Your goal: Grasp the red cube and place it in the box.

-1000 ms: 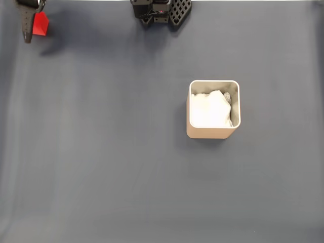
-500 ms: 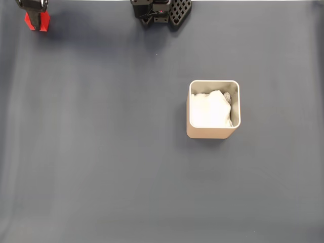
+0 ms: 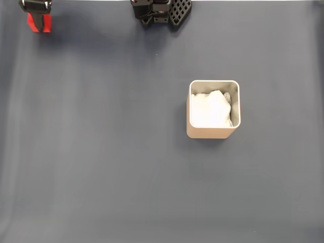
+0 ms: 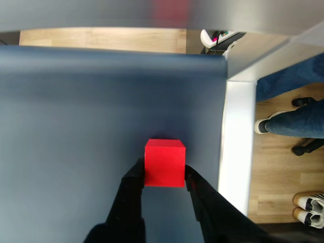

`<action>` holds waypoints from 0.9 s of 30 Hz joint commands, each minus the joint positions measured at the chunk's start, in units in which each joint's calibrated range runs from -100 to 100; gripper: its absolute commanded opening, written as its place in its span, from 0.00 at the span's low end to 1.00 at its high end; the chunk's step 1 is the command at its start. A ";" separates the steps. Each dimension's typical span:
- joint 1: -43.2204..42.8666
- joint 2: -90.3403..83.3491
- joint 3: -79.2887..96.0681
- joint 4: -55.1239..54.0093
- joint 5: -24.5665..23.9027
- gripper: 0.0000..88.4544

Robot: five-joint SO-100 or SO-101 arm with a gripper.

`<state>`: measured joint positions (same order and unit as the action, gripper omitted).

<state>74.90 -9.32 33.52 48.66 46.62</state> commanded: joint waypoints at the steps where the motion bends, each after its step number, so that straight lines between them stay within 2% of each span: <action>1: -1.66 -3.97 -3.52 3.33 1.17 0.00; 7: -4.93 -7.43 -5.17 7.60 2.54 0.00; 27: -24.24 -15.65 -13.37 7.68 1.56 0.00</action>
<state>53.48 -21.27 24.77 56.13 48.57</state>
